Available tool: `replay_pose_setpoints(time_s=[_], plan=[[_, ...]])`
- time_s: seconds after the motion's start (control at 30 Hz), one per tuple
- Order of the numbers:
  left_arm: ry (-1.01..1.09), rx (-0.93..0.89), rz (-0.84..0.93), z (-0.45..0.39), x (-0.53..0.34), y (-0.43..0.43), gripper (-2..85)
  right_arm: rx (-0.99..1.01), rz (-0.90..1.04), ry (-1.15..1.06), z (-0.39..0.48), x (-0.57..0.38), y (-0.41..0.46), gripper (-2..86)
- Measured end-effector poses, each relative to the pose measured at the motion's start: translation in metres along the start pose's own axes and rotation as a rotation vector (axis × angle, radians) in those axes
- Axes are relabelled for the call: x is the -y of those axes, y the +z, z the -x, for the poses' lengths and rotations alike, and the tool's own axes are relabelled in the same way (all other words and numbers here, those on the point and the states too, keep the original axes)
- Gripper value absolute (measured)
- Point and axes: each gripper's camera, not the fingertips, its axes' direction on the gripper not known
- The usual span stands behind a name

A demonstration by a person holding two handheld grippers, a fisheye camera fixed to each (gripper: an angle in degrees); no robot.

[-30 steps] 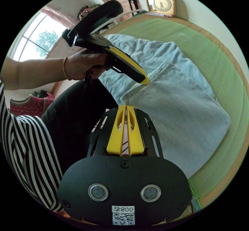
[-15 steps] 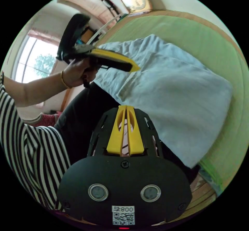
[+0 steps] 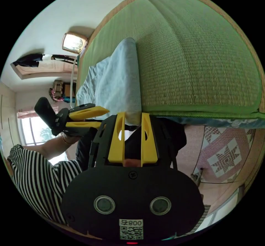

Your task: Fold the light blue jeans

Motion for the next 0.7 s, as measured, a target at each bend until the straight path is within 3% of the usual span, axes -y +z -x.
replay_pose_setpoints(time_s=[0.13, 0.3, 0.5, 0.7], plan=[[0.057, 0.106, 0.027, -0.037, 0.012, 0.013, 10.0, 0.163, -0.027, -0.016, -0.019, 0.002, -0.022, 6.8], [0.028, 0.308, 0.015, -0.076, 0.012, 0.01, 7.7, 0.168, -0.013, -0.073, -0.019, 0.011, -0.039, 5.5], [-0.087, 0.165, -0.047, -0.074, -0.001, -0.013, 3.9, 0.199, 0.036, -0.137, -0.025, 0.029, -0.054, 6.1], [-0.084, 0.15, -0.098, -0.089, -0.017, -0.035, 1.8, 0.252, -0.166, -0.024, -0.069, 0.055, -0.098, 5.9]])
